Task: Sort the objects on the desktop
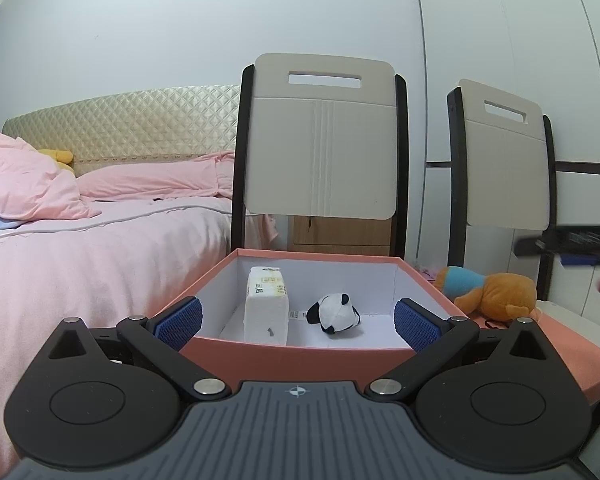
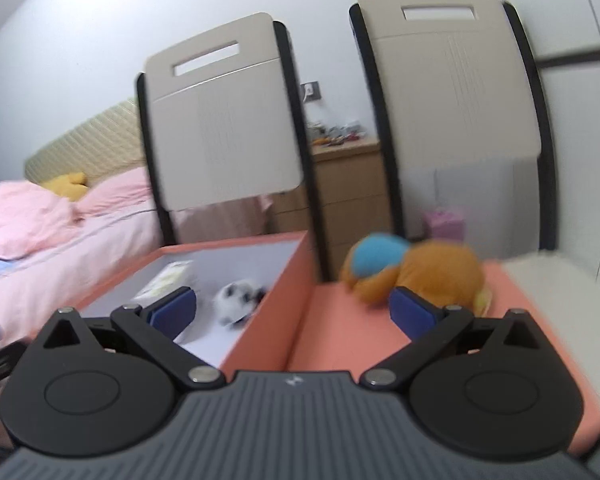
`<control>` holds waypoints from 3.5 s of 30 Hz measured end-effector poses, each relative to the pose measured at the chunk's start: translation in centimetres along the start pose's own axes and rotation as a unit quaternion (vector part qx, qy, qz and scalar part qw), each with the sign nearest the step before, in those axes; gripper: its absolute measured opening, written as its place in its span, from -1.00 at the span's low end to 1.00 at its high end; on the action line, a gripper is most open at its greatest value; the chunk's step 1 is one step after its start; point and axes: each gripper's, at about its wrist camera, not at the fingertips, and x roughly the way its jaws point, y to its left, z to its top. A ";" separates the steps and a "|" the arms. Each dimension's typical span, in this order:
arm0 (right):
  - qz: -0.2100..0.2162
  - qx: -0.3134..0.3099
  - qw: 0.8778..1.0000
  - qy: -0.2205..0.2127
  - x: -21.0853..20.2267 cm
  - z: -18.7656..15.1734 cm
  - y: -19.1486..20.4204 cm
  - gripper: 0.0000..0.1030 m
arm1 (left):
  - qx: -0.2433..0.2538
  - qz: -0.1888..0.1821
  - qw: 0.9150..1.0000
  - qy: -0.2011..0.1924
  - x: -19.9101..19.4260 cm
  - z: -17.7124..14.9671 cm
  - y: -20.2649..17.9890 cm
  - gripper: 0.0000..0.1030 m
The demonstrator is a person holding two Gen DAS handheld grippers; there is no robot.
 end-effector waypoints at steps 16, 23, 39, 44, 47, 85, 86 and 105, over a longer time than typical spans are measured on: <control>-0.103 0.042 0.993 0.048 15.2 -0.3 -12.4 1.00 | -0.013 -0.004 1.000 0.013 0.6 -0.1 0.4 1.00; -0.111 0.051 0.989 0.081 17.2 -2.1 -13.2 1.00 | -0.009 -0.002 1.000 0.013 0.5 -0.1 0.3 1.00; -0.109 0.007 0.994 0.012 10.1 1.7 -9.5 0.34 | 0.004 -0.002 1.000 0.003 -0.1 -0.3 -0.6 1.00; -0.029 -0.013 0.999 -0.036 7.0 3.6 -4.2 0.35 | 0.005 -0.002 1.000 0.001 -0.1 -0.3 -0.6 1.00; 0.032 -0.021 0.999 -0.035 6.6 3.9 -0.6 0.36 | 0.004 0.000 1.000 -0.001 -0.1 -0.3 -0.7 1.00; 0.120 -0.091 0.988 0.033 4.2 0.8 8.4 1.00 | -0.025 -0.007 1.000 -0.005 -0.7 0.1 0.7 1.00; 0.113 -0.084 0.990 0.019 3.1 1.0 7.8 1.00 | -0.024 -0.008 1.000 -0.005 -0.8 0.1 0.6 1.00; 0.020 -0.020 0.995 -0.091 -7.8 -4.9 2.0 1.00 | -0.004 -0.005 1.000 -0.003 -0.4 -0.5 -0.5 1.00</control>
